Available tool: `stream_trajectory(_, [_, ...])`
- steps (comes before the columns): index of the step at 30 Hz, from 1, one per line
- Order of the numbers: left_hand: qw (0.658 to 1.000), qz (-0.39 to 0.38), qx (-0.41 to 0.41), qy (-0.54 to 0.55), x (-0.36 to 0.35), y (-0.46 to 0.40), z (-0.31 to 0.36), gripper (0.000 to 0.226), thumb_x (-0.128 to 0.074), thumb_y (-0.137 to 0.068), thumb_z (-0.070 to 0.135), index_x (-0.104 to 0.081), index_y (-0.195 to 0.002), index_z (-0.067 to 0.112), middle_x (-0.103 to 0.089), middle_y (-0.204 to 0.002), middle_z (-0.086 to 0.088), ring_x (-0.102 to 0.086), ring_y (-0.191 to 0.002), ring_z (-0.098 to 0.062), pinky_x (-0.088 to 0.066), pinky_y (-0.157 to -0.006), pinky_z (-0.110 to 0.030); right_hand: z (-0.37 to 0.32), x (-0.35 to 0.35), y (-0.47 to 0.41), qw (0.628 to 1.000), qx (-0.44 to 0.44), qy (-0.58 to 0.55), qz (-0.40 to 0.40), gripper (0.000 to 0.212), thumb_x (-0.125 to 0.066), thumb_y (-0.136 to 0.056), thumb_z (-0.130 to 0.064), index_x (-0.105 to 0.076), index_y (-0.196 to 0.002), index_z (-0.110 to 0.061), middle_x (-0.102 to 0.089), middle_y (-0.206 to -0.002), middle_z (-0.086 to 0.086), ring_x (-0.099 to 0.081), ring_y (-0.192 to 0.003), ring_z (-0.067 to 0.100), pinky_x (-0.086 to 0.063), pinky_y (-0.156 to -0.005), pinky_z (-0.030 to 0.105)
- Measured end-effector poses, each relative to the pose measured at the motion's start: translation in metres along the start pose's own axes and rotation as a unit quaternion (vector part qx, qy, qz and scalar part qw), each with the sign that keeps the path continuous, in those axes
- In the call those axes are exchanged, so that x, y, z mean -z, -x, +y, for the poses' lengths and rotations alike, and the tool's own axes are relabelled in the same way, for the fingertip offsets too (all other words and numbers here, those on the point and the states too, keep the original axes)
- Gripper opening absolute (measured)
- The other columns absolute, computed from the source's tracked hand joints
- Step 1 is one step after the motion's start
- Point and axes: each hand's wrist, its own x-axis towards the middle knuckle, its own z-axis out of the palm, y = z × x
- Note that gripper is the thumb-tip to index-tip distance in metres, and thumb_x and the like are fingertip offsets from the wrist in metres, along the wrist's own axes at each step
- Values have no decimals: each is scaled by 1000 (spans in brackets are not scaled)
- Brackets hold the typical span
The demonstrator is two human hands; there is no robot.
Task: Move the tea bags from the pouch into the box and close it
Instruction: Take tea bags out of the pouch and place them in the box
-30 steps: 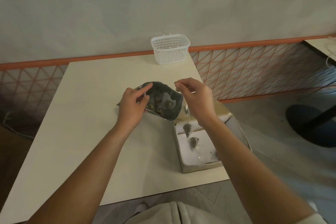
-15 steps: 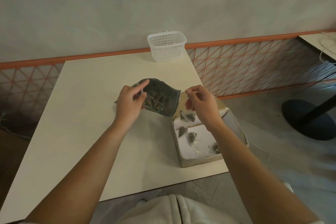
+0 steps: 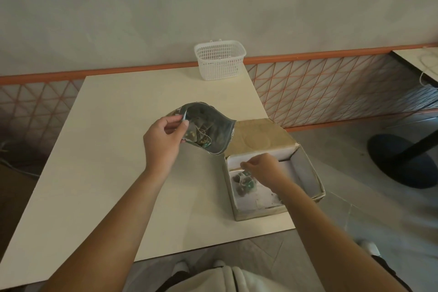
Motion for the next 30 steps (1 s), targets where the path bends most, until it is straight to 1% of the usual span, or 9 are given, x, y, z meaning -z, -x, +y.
stream_trajectory(3, [1000,23,9,6,2,0,-1,9,-75,-88,21,-72,-96,17,-70,-83,7,-67,-72,-4,-63,-68,-30,-18,-3,5,992,86,-7,92,31,-58,-93,-34,-67,-81,-7,-66,-76,7,-61,-69,23,-51,-64,34])
stream_trajectory(8, [999,31,-4,-6,11,-1,-6,4,-75,-89,24,-71,-90,23,-71,-83,3,-69,-80,-14,-63,-71,-40,-62,-13,2,912,297,19,283,7,-69,-86,-26,-72,-93,-24,-51,-106,2,-45,-99,18,-41,-77,24])
stream_trajectory(11, [998,42,-35,-36,19,0,-8,3,-74,-90,24,-70,-90,24,-70,-84,8,-66,-76,-4,-61,-72,-37,-78,-22,-16,914,316,85,240,20,-68,-88,-26,-74,-106,-31,-50,-128,2,-40,-114,25,-45,-81,30])
stream_trajectory(14, [992,64,-82,-75,28,1,-9,4,-70,-93,23,-68,-92,20,-63,-86,16,-60,-74,4,-56,-69,-25,-88,-30,-26,930,301,102,185,37,-60,-93,-21,-61,-129,-29,-52,-129,-5,-45,-111,24,-52,-79,37])
stream_trajectory(18, [981,113,-105,-116,43,-5,-11,8,-65,-96,33,-66,-97,25,-62,-99,8,-60,-82,-2,-47,-68,-12,-95,-38,-24,904,341,116,229,49,-53,-86,-3,-59,-130,-23,-56,-119,-2,-52,-101,26,-51,-64,33])
stream_trajectory(21, [988,74,-91,-98,47,-9,-11,7,-64,-96,35,-64,-96,28,-54,-101,13,-60,-101,-15,-43,-79,-9,-103,-47,-20,901,348,110,236,55,-52,-86,-2,-51,-138,-21,-51,-128,0,-48,-108,24,-49,-65,30])
stream_trajectory(23, [996,43,-38,-64,47,-10,-17,16,-55,-99,43,-64,-100,28,-49,-111,11,-53,-119,-21,-45,-98,-25,-111,-52,-18,900,357,121,219,62,-53,-87,-4,-42,-144,-24,-44,-137,-2,-43,-115,21,-47,-65,27])
stream_trajectory(26, [984,38,149,89,44,-2,-25,42,-31,-100,63,-58,-120,38,-41,-142,1,-40,-136,-17,-35,-115,-43,-119,-60,-18,895,376,137,199,70,-52,-86,-4,-31,-149,-27,-37,-144,-5,-40,-117,21,-51,-67,29])
stream_trajectory(30, [874,6,347,340,46,2,-39,52,-40,-99,62,-61,-128,25,-59,-136,-5,-59,-122,-26,-53,-96,-50,-126,-71,-19,884,399,133,203,67,-50,-88,-6,-32,-149,-28,-36,-145,-6,-46,-114,24,-54,-71,34])
